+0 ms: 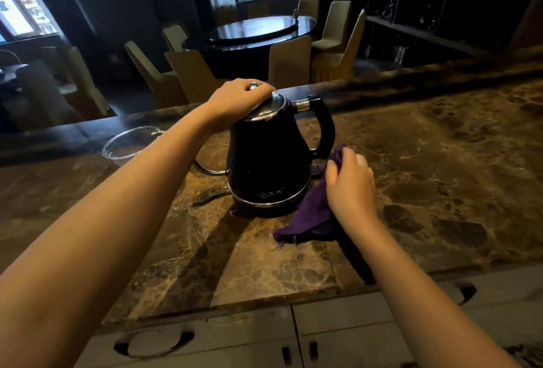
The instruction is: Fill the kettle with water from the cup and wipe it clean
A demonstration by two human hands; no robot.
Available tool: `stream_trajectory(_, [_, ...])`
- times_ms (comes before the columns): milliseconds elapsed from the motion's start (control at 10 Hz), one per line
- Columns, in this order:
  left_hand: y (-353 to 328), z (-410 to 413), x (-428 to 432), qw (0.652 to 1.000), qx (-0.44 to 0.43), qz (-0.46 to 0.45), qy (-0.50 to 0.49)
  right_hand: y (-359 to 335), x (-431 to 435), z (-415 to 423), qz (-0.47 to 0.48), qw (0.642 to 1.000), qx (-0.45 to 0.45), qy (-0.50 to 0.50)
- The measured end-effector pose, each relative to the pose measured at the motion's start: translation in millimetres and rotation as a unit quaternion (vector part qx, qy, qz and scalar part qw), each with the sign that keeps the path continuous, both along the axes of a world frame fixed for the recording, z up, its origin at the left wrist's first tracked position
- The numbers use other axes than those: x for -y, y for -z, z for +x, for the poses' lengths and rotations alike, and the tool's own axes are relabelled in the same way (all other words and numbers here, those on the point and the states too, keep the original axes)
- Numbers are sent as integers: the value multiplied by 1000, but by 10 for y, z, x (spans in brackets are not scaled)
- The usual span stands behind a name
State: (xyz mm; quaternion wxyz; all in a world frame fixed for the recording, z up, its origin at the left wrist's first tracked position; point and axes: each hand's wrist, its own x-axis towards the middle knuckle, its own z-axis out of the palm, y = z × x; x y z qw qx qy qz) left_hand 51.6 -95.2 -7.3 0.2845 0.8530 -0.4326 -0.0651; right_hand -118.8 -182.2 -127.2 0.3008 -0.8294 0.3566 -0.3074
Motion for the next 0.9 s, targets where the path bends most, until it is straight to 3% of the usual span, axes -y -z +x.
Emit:
stream_trajectory(100, [6, -7, -2, 1000, 4, -4, -8, -113, -141, 244, -58, 992, 93, -66])
stream_trajectory(200, [16, -12, 8, 1000, 6, -6, -9, 12, -266, 357, -73, 991, 69, -92])
stream_trajectory(300, [11, 15, 9, 1000, -7, -4, -7, 264, -196, 193, -96, 991, -24, -85])
stream_trajectory(500, [-5, 32, -25, 999, -41, -21, 17, 167, 106, -144, -167, 950, -185, -190])
stream_trajectory(700, [-67, 44, -77, 999, -25, -10, 29, -72, 548, -405, -244, 944, -206, -84])
stream_trajectory(900, [-161, 64, -119, 997, 74, 5, 36, -176, 649, -349, -219, 936, -268, -70])
